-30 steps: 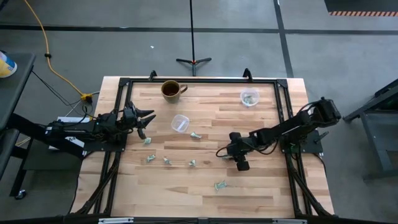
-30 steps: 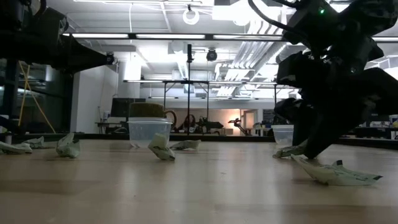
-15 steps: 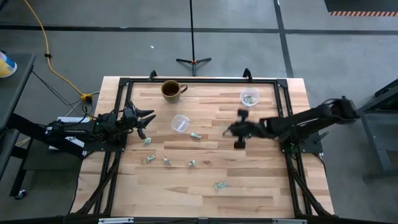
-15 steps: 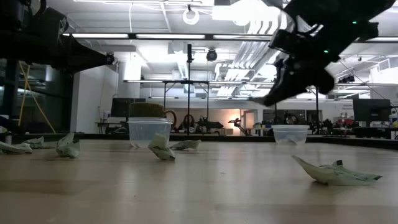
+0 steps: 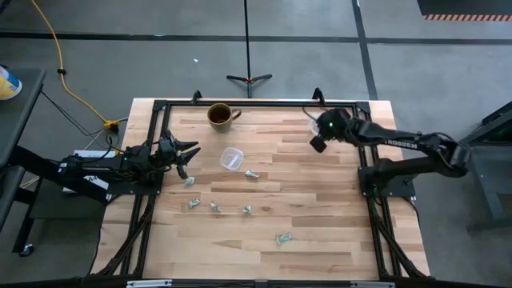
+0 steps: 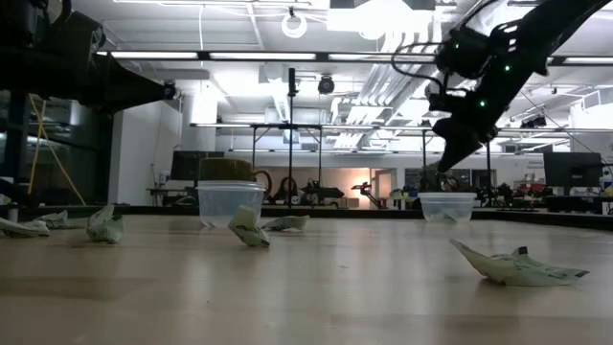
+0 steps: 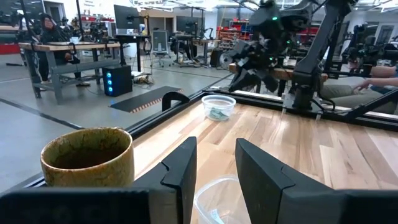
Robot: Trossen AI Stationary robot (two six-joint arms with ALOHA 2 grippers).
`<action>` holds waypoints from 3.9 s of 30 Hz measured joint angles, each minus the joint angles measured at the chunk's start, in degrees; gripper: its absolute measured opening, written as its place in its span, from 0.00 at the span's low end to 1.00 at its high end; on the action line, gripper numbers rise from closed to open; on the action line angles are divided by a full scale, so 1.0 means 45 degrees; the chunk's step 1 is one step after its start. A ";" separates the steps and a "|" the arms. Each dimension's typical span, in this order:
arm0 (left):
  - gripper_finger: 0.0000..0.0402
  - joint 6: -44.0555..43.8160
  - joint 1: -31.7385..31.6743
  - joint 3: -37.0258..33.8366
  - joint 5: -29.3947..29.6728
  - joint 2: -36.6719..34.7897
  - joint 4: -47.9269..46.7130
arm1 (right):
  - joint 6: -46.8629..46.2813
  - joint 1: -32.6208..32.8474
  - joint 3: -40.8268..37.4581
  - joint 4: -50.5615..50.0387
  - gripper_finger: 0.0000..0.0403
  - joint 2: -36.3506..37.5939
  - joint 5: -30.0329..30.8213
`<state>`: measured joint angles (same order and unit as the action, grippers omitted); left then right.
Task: Pick and place Stevia / Truvia into bins
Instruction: Put the white stevia packet into the right transparent container, then put the white stevia packet into the left transparent container
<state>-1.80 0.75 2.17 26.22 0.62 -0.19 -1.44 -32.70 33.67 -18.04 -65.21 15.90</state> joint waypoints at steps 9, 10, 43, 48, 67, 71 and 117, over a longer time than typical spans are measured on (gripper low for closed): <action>0.36 0.0000 0.0000 0.0000 0.0000 -0.0004 0.0000 | 0.0056 -0.1981 0.0000 -0.0364 0.07 -0.0186 -0.1864; 0.36 0.0002 0.0000 -0.0002 0.0000 0.0001 0.0000 | 0.0058 -0.2061 0.0000 -0.0363 0.09 -0.0186 -0.1881; 0.36 0.0005 0.0000 -0.0003 0.0068 -0.0001 0.0003 | -0.0177 1.2286 0.0000 0.7286 0.63 -0.4163 -0.3871; 0.36 0.0005 0.0000 0.0000 0.0073 -0.0004 0.0000 | -0.0464 1.3253 0.0005 0.8867 0.61 -0.5777 -0.3141; 0.36 0.0003 0.0000 0.0000 0.0112 0.0001 -0.0044 | -0.1683 1.4136 0.0005 1.1068 0.45 -0.8428 -0.2823; 0.36 0.0000 0.0000 -0.0005 0.0112 0.0001 -0.0047 | -0.1678 1.4136 0.0005 1.1063 0.40 -0.8428 -0.2781; 0.36 0.0000 0.0000 0.0000 0.0058 0.0001 -0.0129 | 0.2132 1.2351 0.2152 1.0247 0.03 -0.9347 -0.3000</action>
<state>-1.80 0.75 2.17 26.48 0.62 -0.77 8.15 22.88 43.35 28.07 -107.27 2.40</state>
